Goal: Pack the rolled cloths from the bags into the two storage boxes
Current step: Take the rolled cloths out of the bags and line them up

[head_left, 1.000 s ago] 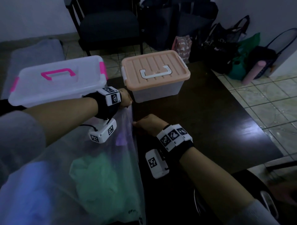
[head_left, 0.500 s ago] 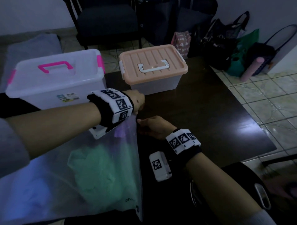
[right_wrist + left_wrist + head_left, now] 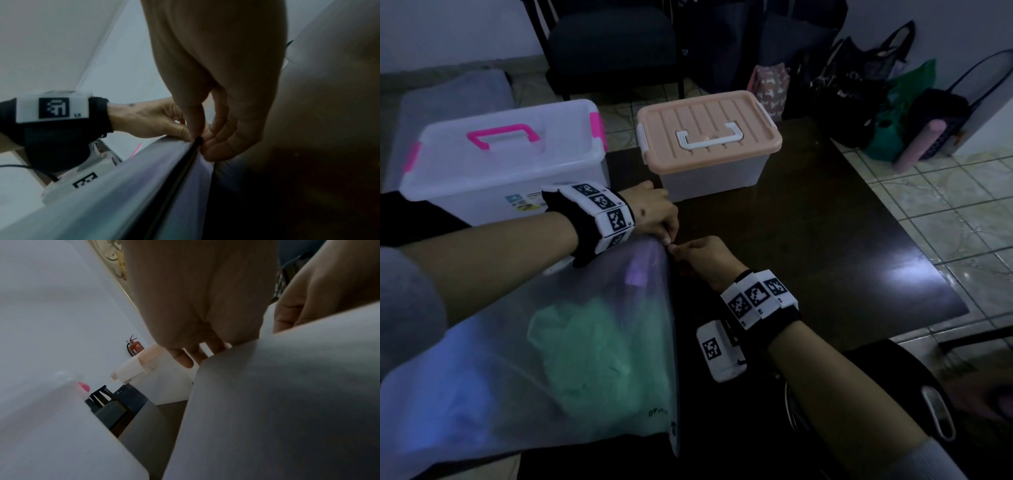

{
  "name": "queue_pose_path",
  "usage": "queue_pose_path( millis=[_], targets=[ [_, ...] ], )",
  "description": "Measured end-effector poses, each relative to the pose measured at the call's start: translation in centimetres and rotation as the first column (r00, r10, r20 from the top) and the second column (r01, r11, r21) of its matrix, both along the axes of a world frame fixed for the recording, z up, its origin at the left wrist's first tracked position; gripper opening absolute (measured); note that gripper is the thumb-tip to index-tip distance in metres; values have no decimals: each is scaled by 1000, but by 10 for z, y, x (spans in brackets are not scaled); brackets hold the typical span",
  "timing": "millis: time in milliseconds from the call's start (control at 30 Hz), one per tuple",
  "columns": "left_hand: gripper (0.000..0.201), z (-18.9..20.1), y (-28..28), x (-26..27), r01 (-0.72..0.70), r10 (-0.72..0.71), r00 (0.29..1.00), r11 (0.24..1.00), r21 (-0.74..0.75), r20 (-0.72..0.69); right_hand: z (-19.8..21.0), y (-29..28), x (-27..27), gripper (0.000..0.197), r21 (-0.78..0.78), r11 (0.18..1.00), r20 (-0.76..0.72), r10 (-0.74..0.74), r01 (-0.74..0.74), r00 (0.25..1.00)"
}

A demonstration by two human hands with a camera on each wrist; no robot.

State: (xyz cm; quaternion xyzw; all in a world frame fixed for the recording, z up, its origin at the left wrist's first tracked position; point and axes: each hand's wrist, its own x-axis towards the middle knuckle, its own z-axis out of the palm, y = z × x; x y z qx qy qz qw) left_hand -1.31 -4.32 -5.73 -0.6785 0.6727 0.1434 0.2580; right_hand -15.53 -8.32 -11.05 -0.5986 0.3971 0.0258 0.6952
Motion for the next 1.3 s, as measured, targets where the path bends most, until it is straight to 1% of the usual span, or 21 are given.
queue_pose_path(
  millis=[100, 167, 267, 400, 533, 633, 700, 767, 867, 933, 1000, 1033, 1100, 1167, 1233, 1300],
  targets=[
    [18, -2, 3, 1, 6, -6, 1000, 999, -40, 1, -2, -2, -1, 23, -18, 1000, 10, -5, 5, 1000],
    [19, -4, 5, 3, 10, -10, 1000, 998, -65, 3, -3, -2, -3, 23, -3, 1000, 8, 2, -2, 1000],
    [18, -7, 9, 7, 3, -3, 1000, 994, -107, -7, -5, 1, -5, 14, 28, 1000, 12, -4, 4, 1000],
    [19, -7, 12, 6, -7, 7, 1000, 990, -138, 3, -3, 1, -4, 12, 32, 999, 7, -14, 13, 1000],
    [18, -6, 11, 0, -38, 36, 999, 992, -118, -14, -4, 3, -7, 11, 39, 999, 5, -30, 30, 1000],
    [27, -2, 9, -2, -58, 54, 995, 997, -44, -83, -7, 7, -13, 9, 118, 989, 53, -92, 85, 994],
    [27, -2, 9, -2, -54, 50, 991, 998, -25, -124, -9, 9, -15, 11, 158, 982, 68, -115, 103, 991],
    [23, -4, 8, -3, -9, 6, 994, 999, -33, -107, -10, 9, -15, 14, 182, 977, 88, -126, 108, 988],
    [18, -7, 7, -3, 54, -56, 997, 997, -56, -43, -10, 13, -16, 16, 202, 972, 122, -150, 123, 981],
    [15, -9, 7, -4, 81, -82, 997, 994, -71, -11, -11, 15, -15, 16, 173, 977, 123, -146, 124, 982],
    [14, -10, 9, -4, 84, -86, 996, 992, -93, -12, -13, 15, -13, 18, 109, 987, 113, -126, 114, 985],
    [14, -10, 10, -2, 70, -74, 997, 992, -102, -38, -14, 16, -11, 19, 88, 989, 107, -124, 115, 986],
    [13, -7, 10, 0, 5, -19, 989, 995, -99, -148, -14, 16, -9, 23, 74, 990, 95, -125, 118, 988],
    [13, -6, 8, 0, -41, 30, 974, 998, -46, -225, -14, 15, -8, 26, 63, 992, 82, -115, 110, 990],
    [11, -8, 5, -1, -30, 27, 978, 1000, -8, -206, -13, 13, -7, 25, 32, 996, 70, -85, 83, 994],
    [10, -11, 5, -3, -16, 12, 987, 1000, -21, -162, -14, 11, -6, 26, 0, 998, 72, -62, 62, 995]
  ],
)
